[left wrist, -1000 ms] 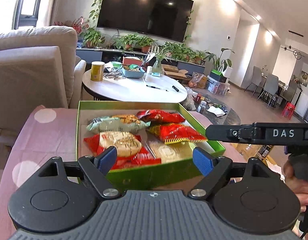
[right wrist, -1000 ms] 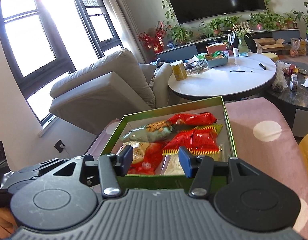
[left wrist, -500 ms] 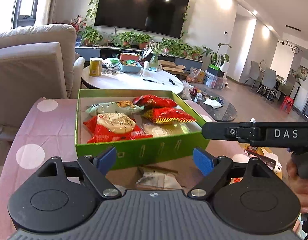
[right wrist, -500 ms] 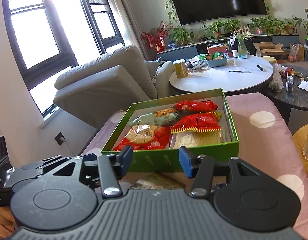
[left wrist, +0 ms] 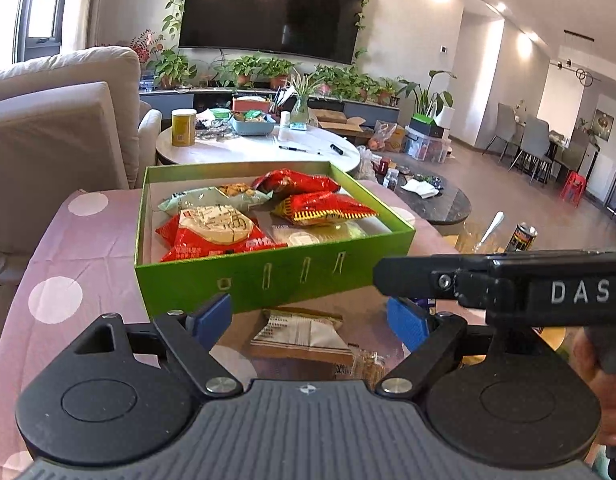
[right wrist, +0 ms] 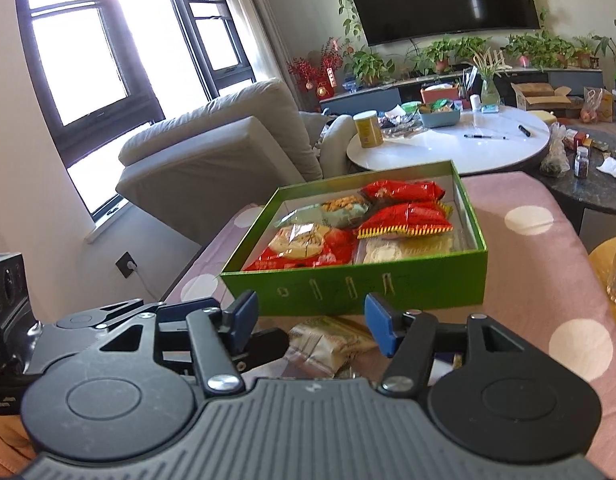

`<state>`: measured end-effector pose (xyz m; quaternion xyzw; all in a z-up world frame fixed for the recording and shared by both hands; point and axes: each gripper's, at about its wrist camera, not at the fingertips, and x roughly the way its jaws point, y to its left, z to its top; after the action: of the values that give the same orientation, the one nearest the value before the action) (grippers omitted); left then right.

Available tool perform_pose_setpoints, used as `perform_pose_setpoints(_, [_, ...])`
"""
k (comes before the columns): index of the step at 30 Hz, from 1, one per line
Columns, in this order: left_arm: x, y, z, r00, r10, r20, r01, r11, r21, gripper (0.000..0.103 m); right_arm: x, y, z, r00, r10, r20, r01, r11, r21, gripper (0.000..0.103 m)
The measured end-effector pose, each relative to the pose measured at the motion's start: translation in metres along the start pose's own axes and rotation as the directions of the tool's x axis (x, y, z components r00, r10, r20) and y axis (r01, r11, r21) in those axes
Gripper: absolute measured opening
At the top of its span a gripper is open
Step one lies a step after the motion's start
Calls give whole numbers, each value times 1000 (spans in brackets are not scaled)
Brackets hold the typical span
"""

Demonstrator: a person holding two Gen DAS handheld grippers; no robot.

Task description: Organize snacks

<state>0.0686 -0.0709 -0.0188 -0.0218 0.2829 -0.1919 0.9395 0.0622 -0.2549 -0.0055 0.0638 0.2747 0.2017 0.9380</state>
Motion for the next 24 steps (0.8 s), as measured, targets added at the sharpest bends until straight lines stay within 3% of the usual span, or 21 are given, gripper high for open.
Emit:
perform_pose_setpoints(13, [31, -7, -11, 998, 30, -47, -29, 999, 20, 83, 5, -17, -15, 1000, 2, -25, 0, 998, 67, 59])
perform_pose_setpoints(24, [57, -17, -10, 996, 56, -67, -50, 994, 93, 83, 8, -42, -19, 999, -34, -31, 38, 990, 133, 61])
